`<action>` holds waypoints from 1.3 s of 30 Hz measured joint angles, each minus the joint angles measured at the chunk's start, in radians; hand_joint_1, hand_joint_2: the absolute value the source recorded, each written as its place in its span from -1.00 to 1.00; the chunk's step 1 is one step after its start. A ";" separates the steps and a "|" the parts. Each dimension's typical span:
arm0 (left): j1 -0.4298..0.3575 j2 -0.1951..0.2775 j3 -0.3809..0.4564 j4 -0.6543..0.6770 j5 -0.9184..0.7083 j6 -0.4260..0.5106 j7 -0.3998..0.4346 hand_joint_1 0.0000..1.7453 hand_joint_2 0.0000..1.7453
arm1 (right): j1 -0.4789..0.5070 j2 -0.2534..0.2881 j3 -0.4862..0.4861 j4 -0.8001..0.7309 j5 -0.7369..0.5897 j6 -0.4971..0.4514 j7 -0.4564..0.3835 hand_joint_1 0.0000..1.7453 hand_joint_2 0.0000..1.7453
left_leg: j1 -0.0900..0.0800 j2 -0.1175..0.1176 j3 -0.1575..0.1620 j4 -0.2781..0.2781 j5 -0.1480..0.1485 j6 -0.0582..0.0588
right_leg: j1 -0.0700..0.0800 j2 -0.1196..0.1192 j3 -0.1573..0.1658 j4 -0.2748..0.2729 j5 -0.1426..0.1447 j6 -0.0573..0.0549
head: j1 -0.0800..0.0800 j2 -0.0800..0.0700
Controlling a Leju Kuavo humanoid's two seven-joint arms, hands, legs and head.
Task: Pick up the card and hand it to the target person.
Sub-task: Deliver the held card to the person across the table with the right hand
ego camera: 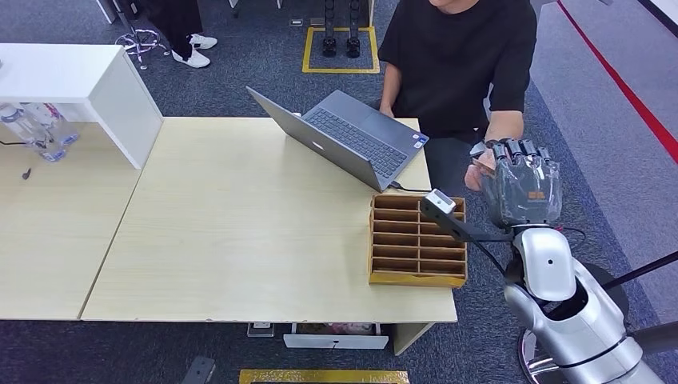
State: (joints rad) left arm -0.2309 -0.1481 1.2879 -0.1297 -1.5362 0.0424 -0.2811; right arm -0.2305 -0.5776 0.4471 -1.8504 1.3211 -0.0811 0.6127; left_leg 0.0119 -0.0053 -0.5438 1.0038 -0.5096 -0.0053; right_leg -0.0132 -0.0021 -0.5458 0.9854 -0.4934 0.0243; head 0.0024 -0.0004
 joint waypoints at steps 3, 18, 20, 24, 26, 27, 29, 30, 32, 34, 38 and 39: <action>0.000 0.000 -0.005 0.000 0.000 0.000 0.004 -1.00 -1.00 | 0.004 -0.005 0.000 0.012 -0.003 0.060 -0.001 -1.00 1.00 | 0.000 0.000 0.000 0.000 0.000 0.000 | 0.000 0.000 0.000 0.000 0.000 0.000 | 0.000 0.000; 0.003 0.000 -0.015 0.000 0.000 0.013 -0.011 -1.00 -1.00 | 0.027 0.017 -0.013 0.046 -0.416 -0.222 -0.041 -1.00 1.00 | 0.000 0.000 0.000 0.000 0.000 0.000 | 0.000 0.000 0.000 0.000 0.000 0.000 | 0.000 0.000; 0.009 0.001 -0.014 0.000 0.001 0.022 -0.020 -1.00 -1.00 | 0.034 0.041 -0.015 0.047 -0.601 -0.340 -0.101 -1.00 1.00 | 0.000 0.000 0.000 0.000 0.000 0.000 | 0.000 0.000 0.000 0.000 0.000 0.000 | 0.000 0.000; 0.024 0.002 -0.010 0.000 0.002 0.034 -0.034 -1.00 -1.00 | 0.058 0.092 -0.015 0.047 -0.891 -0.505 -0.244 -1.00 1.00 | 0.000 0.000 0.000 0.000 0.000 0.000 | 0.000 0.000 0.000 0.000 0.000 0.000 | 0.000 0.000; 0.030 0.002 -0.007 0.000 0.002 0.039 -0.036 -1.00 -1.00 | 0.078 0.117 -0.015 0.045 -1.018 -0.562 -0.333 -1.00 1.00 | 0.000 0.000 0.000 0.000 0.000 0.000 | 0.000 0.000 0.000 0.000 0.000 0.000 | 0.000 0.000; 0.033 0.003 -0.005 0.000 0.002 0.041 -0.037 -1.00 -1.00 | 0.091 0.131 -0.015 0.044 -1.066 -0.584 -0.373 -1.00 1.00 | 0.000 0.000 0.000 0.000 0.000 0.000 | 0.000 0.000 0.000 0.000 0.000 0.000 | 0.000 0.000; 0.037 0.003 -0.003 0.000 0.002 0.044 -0.038 -1.00 -1.00 | 0.115 0.154 -0.013 0.043 -1.088 -0.605 -0.420 -1.00 1.00 | 0.000 0.000 0.000 0.000 0.000 0.000 | 0.000 0.000 0.000 0.000 0.000 0.000 | 0.000 0.000; 0.039 0.004 -0.002 0.000 0.002 0.045 -0.040 -1.00 -1.00 | 0.127 0.165 -0.013 0.042 -1.075 -0.609 -0.434 -1.00 1.00 | 0.000 0.000 0.000 0.000 0.000 0.000 | 0.000 0.000 0.000 0.000 0.000 0.000 | 0.000 0.000; 0.042 0.005 0.005 0.000 0.002 0.049 -0.045 -1.00 -1.00 | 0.153 0.193 -0.014 0.042 -1.036 -0.612 -0.455 -1.00 1.00 | 0.000 0.000 0.000 0.000 0.000 0.000 | 0.000 0.000 0.000 0.000 0.000 0.000 | 0.000 0.000; 0.047 0.006 0.012 0.000 0.002 0.054 -0.050 -1.00 -1.00 | 0.184 0.227 -0.017 0.042 -0.999 -0.613 -0.477 -1.00 1.00 | 0.000 0.000 0.000 0.000 0.000 0.000 | 0.000 0.000 0.000 0.000 0.000 0.000 | 0.000 0.000; 0.056 0.008 0.027 0.000 0.002 0.063 -0.054 -1.00 -1.00 | 0.252 0.307 -0.043 0.045 -0.790 -0.613 -0.492 -1.00 1.00 | 0.000 0.000 0.000 0.000 0.000 0.000 | 0.001 0.000 0.000 0.000 0.000 0.000 | 0.000 0.000; 0.058 0.009 0.031 0.000 0.002 0.064 -0.054 -1.00 -1.00 | 0.267 0.328 -0.052 0.047 -0.737 -0.614 -0.488 -1.00 1.00 | 0.001 0.000 0.000 0.000 0.000 0.000 | 0.001 0.000 0.000 0.000 -0.001 0.000 | 0.000 0.000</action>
State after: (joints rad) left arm -0.1729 -0.1394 1.3191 -0.1297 -1.5347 0.1065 -0.3355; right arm 0.0364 -0.2501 0.3946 -1.8036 0.5845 -0.6948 0.1247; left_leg 0.0125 -0.0055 -0.5441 1.0033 -0.5097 -0.0054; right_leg -0.0126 -0.0023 -0.5457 0.9855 -0.4939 0.0238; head 0.0025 -0.0004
